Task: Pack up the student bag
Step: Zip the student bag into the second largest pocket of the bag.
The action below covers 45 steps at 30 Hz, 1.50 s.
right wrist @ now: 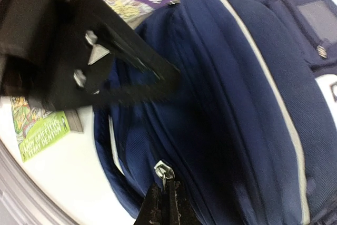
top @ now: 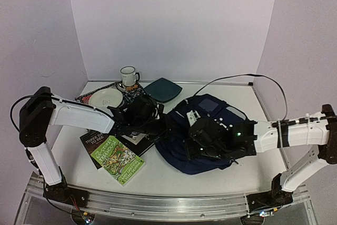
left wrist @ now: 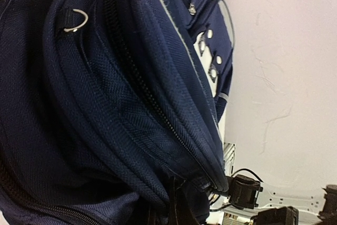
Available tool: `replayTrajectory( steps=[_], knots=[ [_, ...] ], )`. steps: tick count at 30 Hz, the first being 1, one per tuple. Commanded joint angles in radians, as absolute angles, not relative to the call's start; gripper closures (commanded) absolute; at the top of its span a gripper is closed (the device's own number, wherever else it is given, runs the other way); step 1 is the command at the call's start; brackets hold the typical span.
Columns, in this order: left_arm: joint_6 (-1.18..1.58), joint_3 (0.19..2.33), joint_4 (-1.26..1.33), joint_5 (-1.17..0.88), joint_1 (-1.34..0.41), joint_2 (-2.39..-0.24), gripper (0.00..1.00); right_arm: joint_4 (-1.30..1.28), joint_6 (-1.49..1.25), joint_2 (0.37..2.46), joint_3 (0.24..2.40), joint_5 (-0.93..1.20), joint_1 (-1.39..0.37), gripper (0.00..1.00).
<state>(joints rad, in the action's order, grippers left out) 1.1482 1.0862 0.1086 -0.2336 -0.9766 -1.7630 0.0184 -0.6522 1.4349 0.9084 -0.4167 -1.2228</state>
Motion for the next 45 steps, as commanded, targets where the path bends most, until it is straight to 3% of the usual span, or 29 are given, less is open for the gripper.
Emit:
replayTrajectory(
  steps=[1,7,16,26,31,40,45],
  knots=[
    [1.055,1.143,0.121,-0.227,-0.909,-1.711,1.00,-0.235,-0.696,1.256,0.820,-0.550,-1.223,1.00],
    [1.021,1.182,0.105,-0.304,-0.865,-1.707,1.00,-0.400,-0.740,1.141,0.738,-0.548,-1.156,1.00],
    [0.937,1.198,0.020,-0.370,-0.837,-1.661,1.00,-0.460,-0.750,1.023,0.634,-0.520,-0.910,1.00],
    [0.839,1.190,-0.054,-0.491,-0.828,-1.646,1.00,-0.454,-0.709,1.131,0.652,-0.459,-0.670,1.00],
    [0.843,1.186,-0.050,-0.498,-0.830,-1.649,1.00,-0.341,-0.646,1.156,0.664,-0.410,-0.645,0.99],
    [0.908,1.297,0.045,-0.376,-0.827,-1.741,1.00,-0.289,-0.506,1.205,0.769,-0.266,-0.645,0.71],
    [0.953,1.368,0.084,-0.278,-0.827,-1.809,1.00,-0.320,-0.498,1.160,0.787,-0.178,-0.645,0.47]
  ],
)
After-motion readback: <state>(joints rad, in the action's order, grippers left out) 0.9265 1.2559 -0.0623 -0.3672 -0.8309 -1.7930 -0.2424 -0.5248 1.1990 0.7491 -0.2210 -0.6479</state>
